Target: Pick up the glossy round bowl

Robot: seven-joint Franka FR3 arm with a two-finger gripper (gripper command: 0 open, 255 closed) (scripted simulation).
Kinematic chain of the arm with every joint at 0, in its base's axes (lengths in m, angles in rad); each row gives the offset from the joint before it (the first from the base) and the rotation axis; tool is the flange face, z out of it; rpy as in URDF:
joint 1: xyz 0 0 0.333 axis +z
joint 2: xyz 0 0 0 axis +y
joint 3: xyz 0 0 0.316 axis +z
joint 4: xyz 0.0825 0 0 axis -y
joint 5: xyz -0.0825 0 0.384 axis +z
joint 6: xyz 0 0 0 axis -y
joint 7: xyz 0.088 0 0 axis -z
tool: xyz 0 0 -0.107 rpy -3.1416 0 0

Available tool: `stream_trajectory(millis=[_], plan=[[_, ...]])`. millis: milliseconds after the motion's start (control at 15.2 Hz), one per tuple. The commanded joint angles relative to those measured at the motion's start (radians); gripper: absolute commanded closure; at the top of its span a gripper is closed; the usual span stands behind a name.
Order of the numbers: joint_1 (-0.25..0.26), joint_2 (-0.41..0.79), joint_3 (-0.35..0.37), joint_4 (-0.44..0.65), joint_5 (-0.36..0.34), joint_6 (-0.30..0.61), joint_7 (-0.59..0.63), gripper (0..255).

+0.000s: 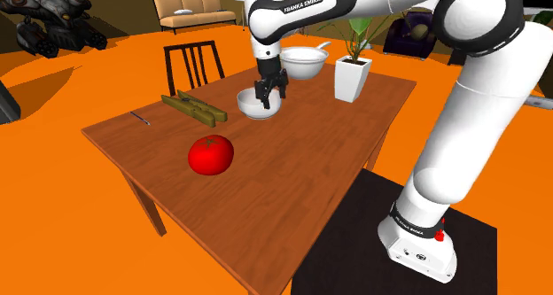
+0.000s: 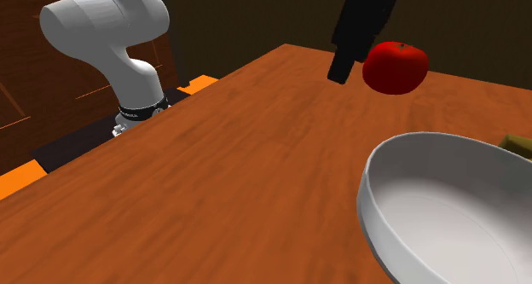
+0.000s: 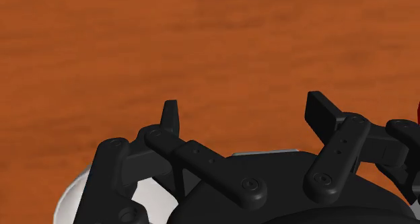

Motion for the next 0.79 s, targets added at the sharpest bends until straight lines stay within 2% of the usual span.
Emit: stream_trajectory(millis=[0, 396, 660, 726], plan=[[0.0, 0.076, 0.0, 0.079, -0.01, 0.003, 0.006, 0], [0.011, 0.323, -0.003, 0.387, -0.04, -0.04, 0.024, 0], [0.025, 0.519, -0.01, 0.667, -0.058, -0.113, 0.028, 0], [0.027, 0.536, -0.011, 0.691, -0.059, -0.12, 0.028, 0]])
